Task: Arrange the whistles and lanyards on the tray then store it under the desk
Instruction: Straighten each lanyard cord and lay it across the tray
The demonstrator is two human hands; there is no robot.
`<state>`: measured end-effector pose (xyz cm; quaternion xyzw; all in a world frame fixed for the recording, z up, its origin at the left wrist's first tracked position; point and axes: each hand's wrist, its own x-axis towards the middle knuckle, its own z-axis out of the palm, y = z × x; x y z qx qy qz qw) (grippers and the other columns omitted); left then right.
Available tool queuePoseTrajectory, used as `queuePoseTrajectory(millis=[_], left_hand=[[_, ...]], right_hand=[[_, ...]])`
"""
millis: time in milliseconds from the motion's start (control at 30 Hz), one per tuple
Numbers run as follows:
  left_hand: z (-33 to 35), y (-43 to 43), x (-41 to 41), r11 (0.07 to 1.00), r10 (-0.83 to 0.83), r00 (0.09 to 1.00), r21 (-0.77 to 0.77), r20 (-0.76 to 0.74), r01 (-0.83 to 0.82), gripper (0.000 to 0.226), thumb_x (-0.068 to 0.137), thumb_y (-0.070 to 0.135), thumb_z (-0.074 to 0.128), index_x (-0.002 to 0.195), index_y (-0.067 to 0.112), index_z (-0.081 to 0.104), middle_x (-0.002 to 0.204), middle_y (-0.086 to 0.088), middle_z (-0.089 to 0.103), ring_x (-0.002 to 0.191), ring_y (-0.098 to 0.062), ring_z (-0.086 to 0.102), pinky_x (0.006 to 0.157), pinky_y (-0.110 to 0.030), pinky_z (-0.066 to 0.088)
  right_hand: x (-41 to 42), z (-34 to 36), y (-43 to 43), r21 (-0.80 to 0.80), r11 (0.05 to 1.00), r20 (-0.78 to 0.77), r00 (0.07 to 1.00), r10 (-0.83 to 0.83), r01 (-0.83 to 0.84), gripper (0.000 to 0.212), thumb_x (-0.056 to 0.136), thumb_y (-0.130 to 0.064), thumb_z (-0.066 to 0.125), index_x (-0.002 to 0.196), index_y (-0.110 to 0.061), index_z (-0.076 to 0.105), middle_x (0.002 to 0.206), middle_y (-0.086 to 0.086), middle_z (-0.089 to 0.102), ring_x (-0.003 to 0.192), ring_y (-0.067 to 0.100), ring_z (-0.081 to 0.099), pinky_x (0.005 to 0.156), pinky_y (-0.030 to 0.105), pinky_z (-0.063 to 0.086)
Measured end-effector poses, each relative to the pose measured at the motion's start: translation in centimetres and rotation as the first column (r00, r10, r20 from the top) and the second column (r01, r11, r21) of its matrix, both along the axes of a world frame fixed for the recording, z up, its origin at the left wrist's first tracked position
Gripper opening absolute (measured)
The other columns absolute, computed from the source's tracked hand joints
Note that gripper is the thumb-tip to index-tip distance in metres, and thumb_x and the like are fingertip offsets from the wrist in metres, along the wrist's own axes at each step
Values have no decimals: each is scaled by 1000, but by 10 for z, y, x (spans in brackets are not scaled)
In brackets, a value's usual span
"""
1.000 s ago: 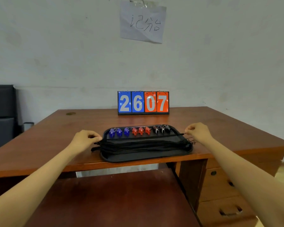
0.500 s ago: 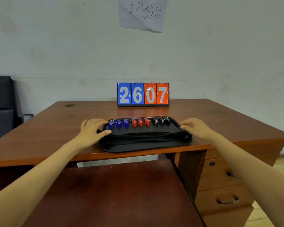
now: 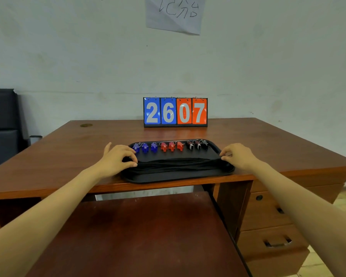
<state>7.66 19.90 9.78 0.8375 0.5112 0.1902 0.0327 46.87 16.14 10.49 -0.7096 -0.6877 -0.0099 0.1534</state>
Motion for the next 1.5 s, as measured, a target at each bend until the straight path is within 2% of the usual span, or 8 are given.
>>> queuePoseTrajectory(millis=[133,400,767,900,1067,1200,1333,1500], left_hand=[[-4,6,1,999,43,999,19,15,-43,25,87,33,61,111,28,62,123,5,60,123,-17,48,116,-51,5],[-4,8,-1,1000,-7,999,16,54,6,19,86,30,62,73,42,57,110,10,64,115,-13,52,114,-52,17],[-4,0,-13,993,55,994,96,97,-64,8,81,37,65,77,39,59,109,9,60,119,-17,49,114,-53,10],[-1,1,-7,1000,22,1000,23,-15,-21,80,69,76,36,130,27,49,141,1,45,138,-19,31,116,-49,1],[4,3,7,989,8,978,-144,-209,-38,71,86,63,40,144,24,32,144,2,45,141,-16,26,113,-51,-16],[6,-2,7,987,-27,956,-162,-292,-22,92,67,87,19,133,30,48,129,6,55,132,-14,39,111,-54,-17],[5,-5,5,996,15,961,-75,-277,-38,49,86,61,40,123,33,58,111,9,60,123,-12,45,114,-51,-7],[1,-14,7,999,48,945,15,-323,-45,41,89,58,41,121,39,58,106,10,55,122,-13,39,112,-49,3]], right_hand=[[-1,-2,2,-12,1000,6,1000,5,-5,15,89,-27,60,99,-23,71,113,-1,66,105,19,59,95,42,45],[-3,-1,2,23,1000,-42,999,9,-8,11,92,-24,56,89,-24,66,110,1,65,102,20,58,97,44,44],[-9,0,-1,-18,994,-51,993,104,-105,17,93,-26,55,102,-22,69,116,1,66,109,20,58,100,45,43],[-10,4,-6,-57,980,-55,981,186,-189,38,95,-35,50,130,-21,55,138,3,53,127,20,48,109,40,36],[1,3,-2,-282,947,64,981,181,-156,53,89,-49,52,139,-34,42,149,1,39,138,23,33,115,51,20],[7,-2,3,-281,944,54,979,198,-176,44,90,-46,51,134,-38,47,144,-2,46,134,22,38,112,54,24],[6,-3,4,-241,955,110,973,204,-173,37,94,-37,50,131,-35,52,140,-2,51,131,22,42,110,51,28],[7,-6,4,-201,962,131,968,214,-185,35,95,-33,50,129,-33,54,139,-3,52,132,20,42,111,52,28]])
